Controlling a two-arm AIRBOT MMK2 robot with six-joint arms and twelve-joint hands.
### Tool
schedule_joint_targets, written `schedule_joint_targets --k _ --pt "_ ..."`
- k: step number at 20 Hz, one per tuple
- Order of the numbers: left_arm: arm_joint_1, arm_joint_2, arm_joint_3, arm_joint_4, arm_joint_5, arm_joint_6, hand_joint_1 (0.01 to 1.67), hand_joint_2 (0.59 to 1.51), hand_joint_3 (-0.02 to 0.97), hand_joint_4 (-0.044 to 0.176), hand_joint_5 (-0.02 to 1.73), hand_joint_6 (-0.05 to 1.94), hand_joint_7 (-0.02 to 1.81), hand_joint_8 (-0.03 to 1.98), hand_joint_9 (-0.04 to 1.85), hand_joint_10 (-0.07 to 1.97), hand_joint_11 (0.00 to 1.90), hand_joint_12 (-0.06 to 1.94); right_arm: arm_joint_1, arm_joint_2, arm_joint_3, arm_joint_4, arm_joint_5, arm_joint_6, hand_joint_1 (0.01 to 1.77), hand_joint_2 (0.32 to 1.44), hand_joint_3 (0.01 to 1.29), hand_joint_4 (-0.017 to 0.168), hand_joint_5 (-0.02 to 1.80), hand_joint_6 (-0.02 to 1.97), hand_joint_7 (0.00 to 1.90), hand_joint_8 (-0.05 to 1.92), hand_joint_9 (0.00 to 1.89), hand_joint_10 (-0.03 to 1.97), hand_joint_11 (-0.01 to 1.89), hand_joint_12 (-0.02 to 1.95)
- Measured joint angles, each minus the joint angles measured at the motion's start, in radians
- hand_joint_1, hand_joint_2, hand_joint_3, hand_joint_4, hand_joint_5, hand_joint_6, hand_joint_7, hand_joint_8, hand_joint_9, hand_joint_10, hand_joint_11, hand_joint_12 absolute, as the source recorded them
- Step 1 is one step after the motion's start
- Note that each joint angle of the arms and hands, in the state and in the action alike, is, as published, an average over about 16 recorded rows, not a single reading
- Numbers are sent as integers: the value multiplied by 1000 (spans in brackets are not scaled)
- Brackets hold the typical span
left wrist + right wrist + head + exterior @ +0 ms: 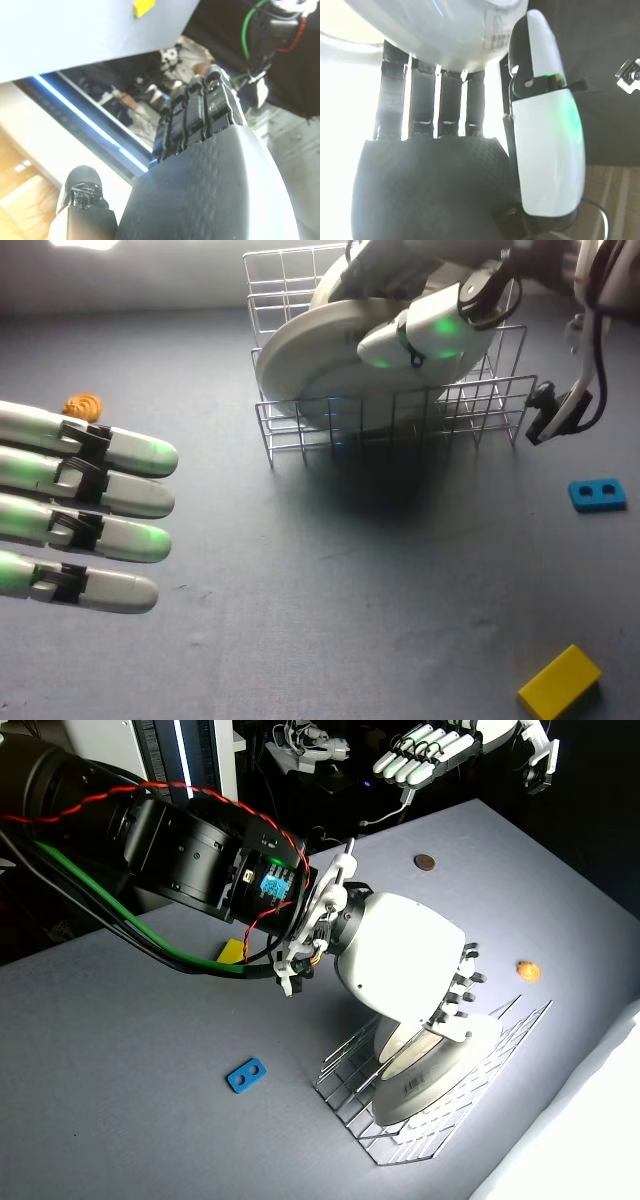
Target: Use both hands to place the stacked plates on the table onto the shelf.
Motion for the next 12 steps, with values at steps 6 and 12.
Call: schedule_joint_targets --k 6,12 --pt "0 1 7 29 -13 3 21 1102 15 7 66 15 67 1 30 19 22 10 63 55 -67 -127 26 -3 1056 1047 10 -6 811 54 893 32 833 141 374 1300" --pt "0 5 11 41 -27 3 21 1106 15 7 113 111 147 95 107 113 69 194 96 148 -179 -401 57 47 878 1077 10 -3 817 80 900 97 824 227 362 1375"
